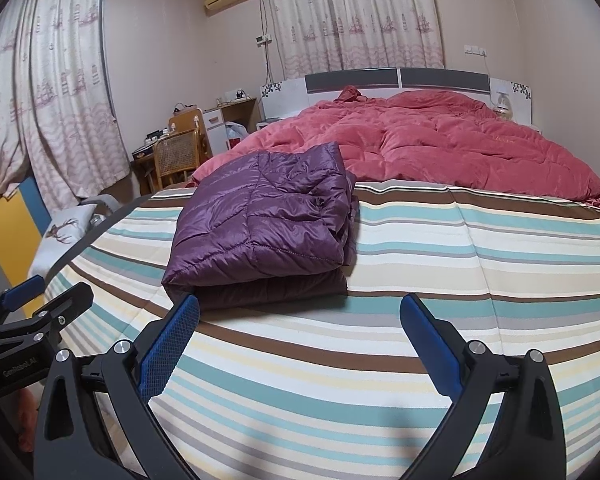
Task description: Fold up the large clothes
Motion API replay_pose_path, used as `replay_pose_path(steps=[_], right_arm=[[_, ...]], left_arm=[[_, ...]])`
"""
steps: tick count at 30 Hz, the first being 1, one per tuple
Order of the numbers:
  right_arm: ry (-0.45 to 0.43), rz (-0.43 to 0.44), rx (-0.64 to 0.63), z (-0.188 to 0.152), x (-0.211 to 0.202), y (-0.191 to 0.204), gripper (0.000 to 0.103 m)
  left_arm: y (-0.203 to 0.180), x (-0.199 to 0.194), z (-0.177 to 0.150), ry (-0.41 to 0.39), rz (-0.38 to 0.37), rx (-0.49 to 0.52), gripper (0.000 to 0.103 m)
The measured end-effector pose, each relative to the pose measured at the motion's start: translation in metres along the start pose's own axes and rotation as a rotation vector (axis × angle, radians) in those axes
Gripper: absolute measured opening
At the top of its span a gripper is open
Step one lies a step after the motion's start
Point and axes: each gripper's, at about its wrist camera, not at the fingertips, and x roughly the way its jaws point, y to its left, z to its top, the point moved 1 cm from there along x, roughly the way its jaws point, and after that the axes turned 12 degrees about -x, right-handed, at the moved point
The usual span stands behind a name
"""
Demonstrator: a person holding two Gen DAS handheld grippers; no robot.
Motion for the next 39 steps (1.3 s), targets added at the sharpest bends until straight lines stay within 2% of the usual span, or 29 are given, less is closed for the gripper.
replay_pose_path(steps=[33,39], right_arm=[[0.016,0.006,0.002,-0.0026,-0.0026,0.0028,0.1],[0.016,0.005,0.004,-0.0027,-0.0015,0.0032,0.1]], left_arm=[[-0.0022,0.0015,-0.0016,0.006,0.002,-0.003,0.101],[-0.0024,0.0035,-0.0041,0.002,0.034,-0.002,0.101]])
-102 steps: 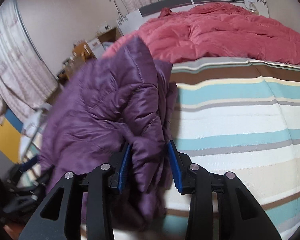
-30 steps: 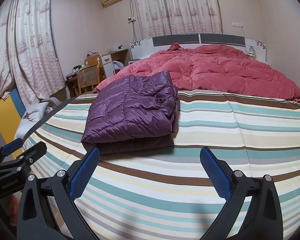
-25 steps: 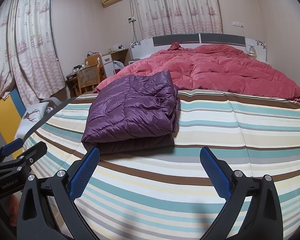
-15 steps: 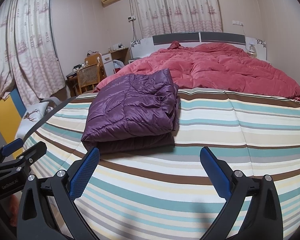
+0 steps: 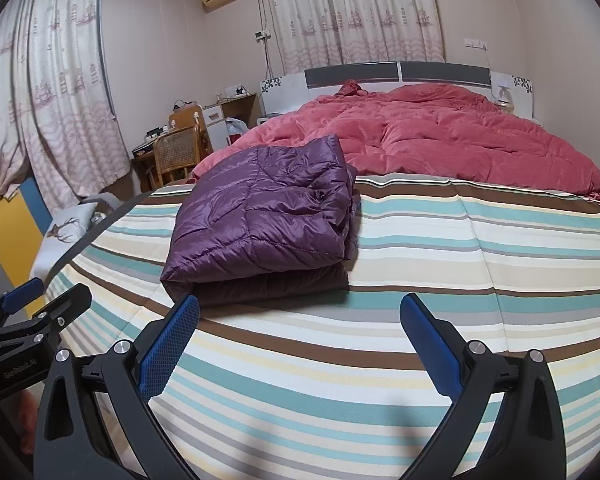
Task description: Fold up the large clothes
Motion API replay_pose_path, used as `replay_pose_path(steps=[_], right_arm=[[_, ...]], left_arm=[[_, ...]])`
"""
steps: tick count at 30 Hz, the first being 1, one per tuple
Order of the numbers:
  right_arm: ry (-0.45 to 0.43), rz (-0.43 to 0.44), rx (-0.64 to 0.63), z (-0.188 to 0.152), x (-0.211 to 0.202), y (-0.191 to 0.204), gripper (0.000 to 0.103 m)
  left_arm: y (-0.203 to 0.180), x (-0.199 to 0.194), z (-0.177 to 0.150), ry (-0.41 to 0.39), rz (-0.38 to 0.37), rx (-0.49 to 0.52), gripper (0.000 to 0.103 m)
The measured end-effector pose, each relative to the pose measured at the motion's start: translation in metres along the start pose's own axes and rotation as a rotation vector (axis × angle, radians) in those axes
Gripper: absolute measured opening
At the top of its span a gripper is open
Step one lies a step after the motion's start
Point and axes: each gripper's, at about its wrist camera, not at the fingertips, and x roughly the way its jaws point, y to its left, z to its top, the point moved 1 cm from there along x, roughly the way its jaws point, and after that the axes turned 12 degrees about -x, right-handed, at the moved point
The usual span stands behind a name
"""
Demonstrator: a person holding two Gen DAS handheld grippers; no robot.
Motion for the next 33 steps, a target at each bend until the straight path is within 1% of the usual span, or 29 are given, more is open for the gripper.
replay_pose_path(steps=[10,18,23,26,31,33], right_arm=[[0.005,0.002,-0.001,0.0,0.001,0.001,0.1],[0.012,0.004,0.004,-0.001,0.003,0.001,0.1],[0.023,0.006,0.018,-0.004,0.008,0.0,0.1],[0.03,0.006,0.024,-0.006,0.01,-0.001,0.1],[0.051,0.005,0.037,-0.009,0.019,-0.004,0.1],[0.066,0.006,0.046,-0.01,0.025,-0.007,0.1]], left_arm=[[-0.002,0.0,-0.001,0.013,-0.02,-0.003,0.101],[0.0,0.003,-0.003,0.049,-0.052,-0.048,0.101],[-0.008,0.006,-0.007,0.057,-0.061,-0.004,0.101],[-0.012,0.01,-0.007,0.084,-0.086,-0.008,0.101],[-0.016,0.019,-0.007,0.115,-0.092,-0.019,0.101],[-0.017,0.027,-0.008,0.142,-0.096,-0.02,0.101]])
